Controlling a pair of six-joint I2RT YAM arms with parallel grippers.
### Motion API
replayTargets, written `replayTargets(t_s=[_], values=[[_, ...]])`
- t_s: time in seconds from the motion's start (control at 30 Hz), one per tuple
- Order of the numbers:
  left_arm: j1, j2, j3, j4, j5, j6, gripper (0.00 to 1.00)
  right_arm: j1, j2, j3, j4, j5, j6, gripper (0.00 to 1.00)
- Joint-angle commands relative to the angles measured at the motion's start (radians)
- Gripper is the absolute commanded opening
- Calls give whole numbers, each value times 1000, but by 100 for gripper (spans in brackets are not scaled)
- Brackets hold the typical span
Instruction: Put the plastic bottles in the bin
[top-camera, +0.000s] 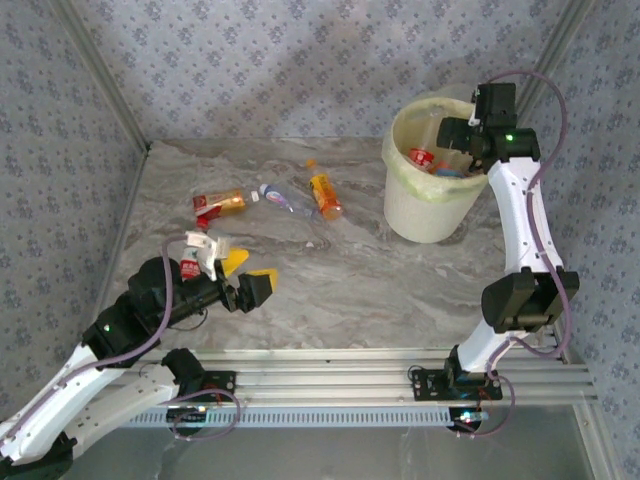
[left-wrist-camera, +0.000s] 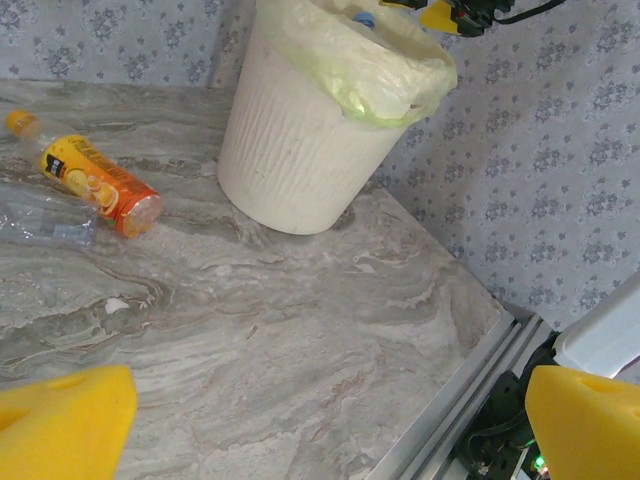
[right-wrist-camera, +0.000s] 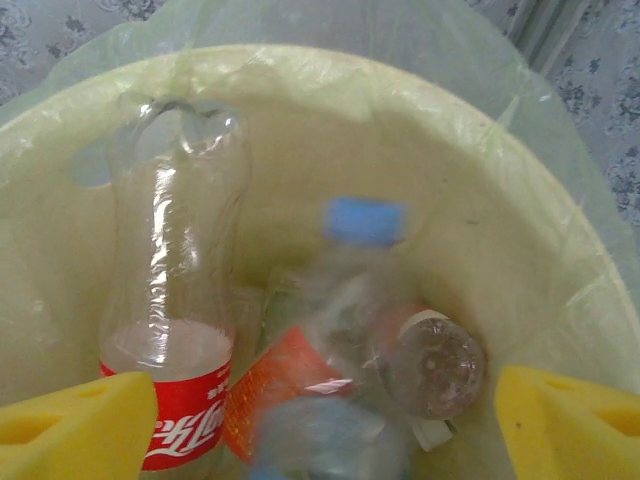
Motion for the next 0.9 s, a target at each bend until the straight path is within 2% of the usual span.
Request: replayTargets(t_s=[0.0,0.23,0.47,0.7,0.87], values=[[-7,2,41,-36,-26,25,100,-2,-11,4,-22,-32,1,94],[-7,17,70,-113,-78,39,100,9,-98,-31,-5,-58,10,94],[-6,61,112,-260,-202,67,100,67,-293,-238,92,-189,57,94],[18,149,155,-387,-331,79,100,190,-511,-501,186,-301,143,97],[120,242,155,-449,-333,82,100,306,-628,-692,289,-379,237,100]])
